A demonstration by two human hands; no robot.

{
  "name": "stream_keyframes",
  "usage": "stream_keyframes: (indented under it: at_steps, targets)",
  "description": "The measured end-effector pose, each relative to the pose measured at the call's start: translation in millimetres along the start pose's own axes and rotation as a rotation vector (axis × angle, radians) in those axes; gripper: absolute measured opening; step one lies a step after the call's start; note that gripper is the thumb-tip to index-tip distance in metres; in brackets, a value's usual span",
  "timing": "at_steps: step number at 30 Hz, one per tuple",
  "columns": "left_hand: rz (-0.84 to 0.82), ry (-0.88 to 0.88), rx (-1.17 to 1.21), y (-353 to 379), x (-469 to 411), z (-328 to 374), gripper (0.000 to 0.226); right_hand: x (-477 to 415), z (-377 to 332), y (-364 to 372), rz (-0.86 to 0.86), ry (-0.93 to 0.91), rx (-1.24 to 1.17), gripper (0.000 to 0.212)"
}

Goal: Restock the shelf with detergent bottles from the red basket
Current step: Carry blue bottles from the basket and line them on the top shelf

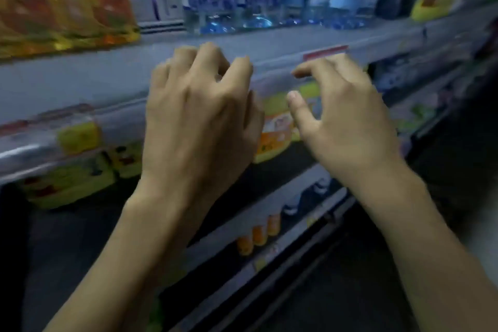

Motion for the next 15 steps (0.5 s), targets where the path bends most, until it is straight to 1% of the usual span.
stream_keyframes:
  at_steps: [2, 4, 5, 6, 7, 9, 10, 12, 15]
  targets:
    - [-0.005, 0.032, 0.082, 23.6, 15.0, 38.7, 0.026, 43.4, 43.9, -7.2, -0.067, 0.119, 0.042, 0.026]
    - [-0.005, 0.100, 0.184, 43.2, 32.2, 82.0, 0.022, 90.7, 94.6, -11.9, -0.159, 0.292, 0.107, 0.025]
    - [-0.033, 0.133, 0.233, 53.9, 40.8, 104.7, 0.021, 115.3, 119.9, -16.0, -0.194, 0.379, 0.135, 0.025]
    - [-0.095, 0.166, 0.289, 67.7, 48.2, 128.2, 0.021, 138.8, 144.4, -20.9, -0.222, 0.455, 0.164, 0.024]
    - [-0.193, 0.207, 0.335, 84.8, 56.9, 153.3, 0.023, 162.4, 166.7, -25.7, -0.257, 0.524, 0.192, 0.025]
    - [-0.390, 0.306, 0.354, 121.9, 79.4, 205.7, 0.027, 208.5, 207.5, -35.3, -0.343, 0.649, 0.229, 0.026]
    - [-0.449, 0.361, 0.338, 138.5, 90.3, 231.8, 0.028, 230.6, 226.5, -42.1, -0.376, 0.708, 0.232, 0.026]
    - [-0.508, 0.506, 0.314, 162.9, 111.3, 287.9, 0.024, 272.4, 263.9, -57.8, -0.420, 0.805, 0.207, 0.024]
    - [-0.562, 0.740, 0.371, 183.5, 144.7, 376.4, 0.024, 329.3, 317.0, -84.1, -0.469, 0.896, 0.105, 0.020]
Point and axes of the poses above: each hand's wrist, its own x-axis away from the middle knuckle, its own y-axis out of the palm, z = x × y, the point moved 7 cm from there along -x, towards the middle knuckle, and after that the axes turned 2 degrees about -y, right-handed, at the moved point
